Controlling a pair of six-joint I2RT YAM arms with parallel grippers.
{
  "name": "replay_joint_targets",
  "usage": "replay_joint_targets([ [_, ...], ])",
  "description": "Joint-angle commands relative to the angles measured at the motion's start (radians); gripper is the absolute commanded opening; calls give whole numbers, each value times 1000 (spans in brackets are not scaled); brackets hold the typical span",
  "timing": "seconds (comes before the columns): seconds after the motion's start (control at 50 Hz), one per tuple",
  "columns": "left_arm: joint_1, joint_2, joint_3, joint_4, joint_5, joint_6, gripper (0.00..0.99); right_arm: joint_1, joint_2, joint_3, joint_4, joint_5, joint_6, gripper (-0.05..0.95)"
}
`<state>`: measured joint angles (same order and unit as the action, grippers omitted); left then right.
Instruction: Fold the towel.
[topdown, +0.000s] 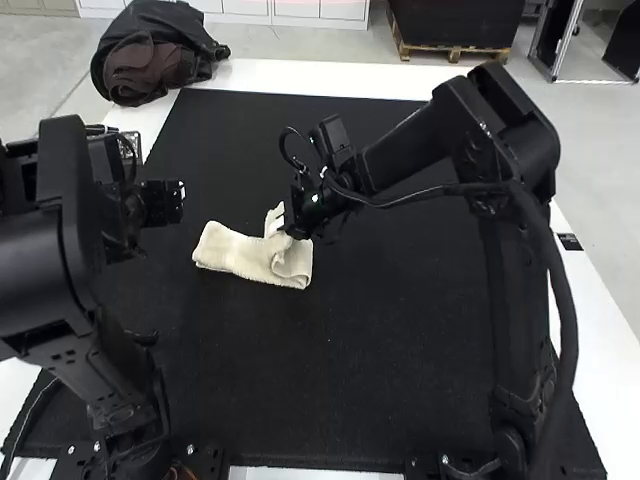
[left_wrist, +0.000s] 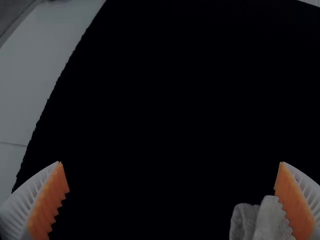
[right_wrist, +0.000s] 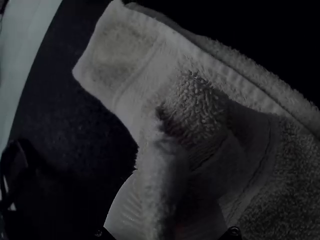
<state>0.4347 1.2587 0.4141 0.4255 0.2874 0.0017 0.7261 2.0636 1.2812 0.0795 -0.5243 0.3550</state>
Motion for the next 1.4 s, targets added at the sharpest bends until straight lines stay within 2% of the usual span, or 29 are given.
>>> replay_joint_targets([
  [0.0, 13, -31, -8, -10, 9, -3, 966, 29, 18, 70, 5, -11, 10, -26],
  [0.4, 47, -105, -46, -42, 19, -11, 966, 72, 112, 181, 3, -13, 18, -26],
  [1.06, 45, -176, -78, -88, 21, -9, 966, 125, 256, 382, -12, -23, 62, -18],
  [1.1, 45, -180, -80, -91, 21, -8, 966, 127, 265, 395, -24, -23, 64, 46],
  [1.24, 45, -205, -89, -105, 21, -8, 966, 125, 276, 423, -29, -23, 62, 528],
  [1.3, 45, -219, -95, -108, 21, -8, 967, 125, 276, 441, -29, -25, 61, 693],
  [1.38, 41, -234, -104, -108, 21, -9, 966, 127, 273, 463, -29, -32, 59, 833],
])
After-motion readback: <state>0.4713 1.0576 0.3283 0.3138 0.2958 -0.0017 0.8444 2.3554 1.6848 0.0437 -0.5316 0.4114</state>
